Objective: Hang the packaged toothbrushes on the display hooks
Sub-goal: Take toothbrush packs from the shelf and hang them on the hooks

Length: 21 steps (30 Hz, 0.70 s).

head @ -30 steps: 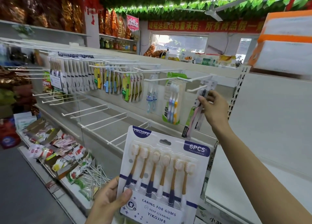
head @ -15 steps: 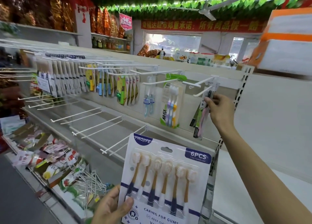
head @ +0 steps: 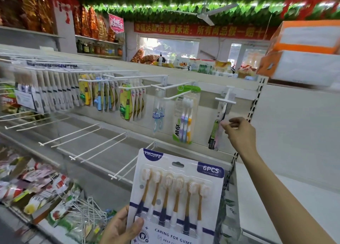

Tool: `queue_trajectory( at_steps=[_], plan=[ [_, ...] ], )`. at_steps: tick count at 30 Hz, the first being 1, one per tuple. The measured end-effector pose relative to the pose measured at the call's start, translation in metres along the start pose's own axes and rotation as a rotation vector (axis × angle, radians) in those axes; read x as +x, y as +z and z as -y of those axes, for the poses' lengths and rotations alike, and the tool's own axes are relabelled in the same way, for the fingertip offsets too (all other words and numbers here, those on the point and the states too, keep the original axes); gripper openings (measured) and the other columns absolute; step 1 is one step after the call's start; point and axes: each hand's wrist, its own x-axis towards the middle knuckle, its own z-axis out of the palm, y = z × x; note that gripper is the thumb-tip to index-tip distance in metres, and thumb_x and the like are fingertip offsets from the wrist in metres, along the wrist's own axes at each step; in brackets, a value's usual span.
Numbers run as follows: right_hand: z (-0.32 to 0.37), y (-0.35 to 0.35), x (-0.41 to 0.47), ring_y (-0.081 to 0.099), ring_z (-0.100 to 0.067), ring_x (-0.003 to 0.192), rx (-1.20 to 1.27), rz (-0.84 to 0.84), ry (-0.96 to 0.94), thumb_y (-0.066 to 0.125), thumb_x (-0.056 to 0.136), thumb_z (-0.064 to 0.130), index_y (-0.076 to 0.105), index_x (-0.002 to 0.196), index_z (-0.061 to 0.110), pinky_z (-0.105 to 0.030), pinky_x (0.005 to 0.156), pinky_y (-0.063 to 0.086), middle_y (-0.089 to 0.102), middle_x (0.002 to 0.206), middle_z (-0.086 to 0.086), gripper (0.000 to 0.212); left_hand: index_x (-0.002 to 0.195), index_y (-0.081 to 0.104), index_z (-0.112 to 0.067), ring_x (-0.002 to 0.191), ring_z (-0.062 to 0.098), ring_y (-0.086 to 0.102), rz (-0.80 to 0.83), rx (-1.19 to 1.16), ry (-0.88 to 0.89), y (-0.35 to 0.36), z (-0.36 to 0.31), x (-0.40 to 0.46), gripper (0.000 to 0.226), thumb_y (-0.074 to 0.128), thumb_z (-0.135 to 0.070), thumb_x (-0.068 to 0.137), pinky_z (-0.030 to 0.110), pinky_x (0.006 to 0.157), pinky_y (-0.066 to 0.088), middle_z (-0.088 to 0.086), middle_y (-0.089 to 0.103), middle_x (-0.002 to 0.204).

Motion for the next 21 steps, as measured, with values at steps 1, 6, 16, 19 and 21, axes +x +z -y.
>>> queue_trajectory(
  at_steps=[1, 6, 16, 19, 21],
  plan=[
    [0.000, -0.002, -0.005, 0.066, -0.021, 0.094, -0.040, -0.019, 0.001, 0.073, 0.087, 0.043, 0.061, 0.120, 0.010, -0.041, 0.089, 0.054, 0.069, 0.107, -0.003, 0.048, 0.112, 0.065, 0.006, 0.094, 0.043, 0.072, -0.017, 0.013, 0.015, -0.004, 0.001, 0.002, 0.113, 0.103, -0.028, 0.011, 0.041, 0.070, 0.063, 0.029, 0.071, 0.107],
    [0.008, -0.020, -0.039, 0.061, -0.020, 0.104, -0.084, -0.156, -0.158, 0.069, 0.092, 0.023, 0.057, 0.125, 0.011, -0.039, 0.088, 0.052, 0.058, 0.126, -0.007, 0.037, 0.117, 0.066, 0.001, 0.104, 0.042, 0.069, -0.048, 0.002, 0.026, -0.017, -0.001, 0.012, 0.110, 0.104, -0.034, 0.020, 0.054, 0.097, 0.049, 0.027, 0.071, 0.111],
    [0.057, -0.032, -0.157, 0.073, -0.027, 0.082, 0.403, 0.248, -0.093, 0.054, 0.093, 0.039, 0.071, 0.104, 0.011, -0.032, 0.071, 0.060, 0.076, 0.093, -0.007, 0.035, 0.117, 0.064, -0.006, 0.102, 0.034, 0.071, -0.019, 0.099, 0.077, -0.034, -0.016, 0.021, 0.067, 0.093, -0.033, 0.064, 0.047, 0.092, 0.055, 0.019, 0.073, 0.111],
    [0.073, -0.024, -0.182, 0.074, -0.026, 0.079, 0.487, 0.352, -0.037, 0.063, 0.084, 0.049, 0.070, 0.110, 0.014, -0.031, 0.066, 0.060, 0.077, 0.093, -0.009, 0.043, 0.116, 0.062, -0.002, 0.098, 0.033, 0.072, 0.016, 0.139, 0.060, -0.039, -0.024, 0.014, 0.029, 0.062, -0.001, 0.087, 0.036, 0.080, 0.062, 0.019, 0.074, 0.107],
    [0.084, -0.016, -0.198, 0.075, -0.019, 0.086, 0.496, 0.424, -0.012, 0.064, 0.084, 0.037, 0.069, 0.113, 0.019, -0.029, 0.069, 0.059, 0.078, 0.098, -0.002, 0.035, 0.114, 0.062, -0.001, 0.093, 0.031, 0.074, 0.021, 0.139, 0.079, -0.045, -0.028, 0.010, 0.026, 0.061, 0.000, 0.088, 0.032, 0.074, 0.062, 0.020, 0.074, 0.106]
  ],
)
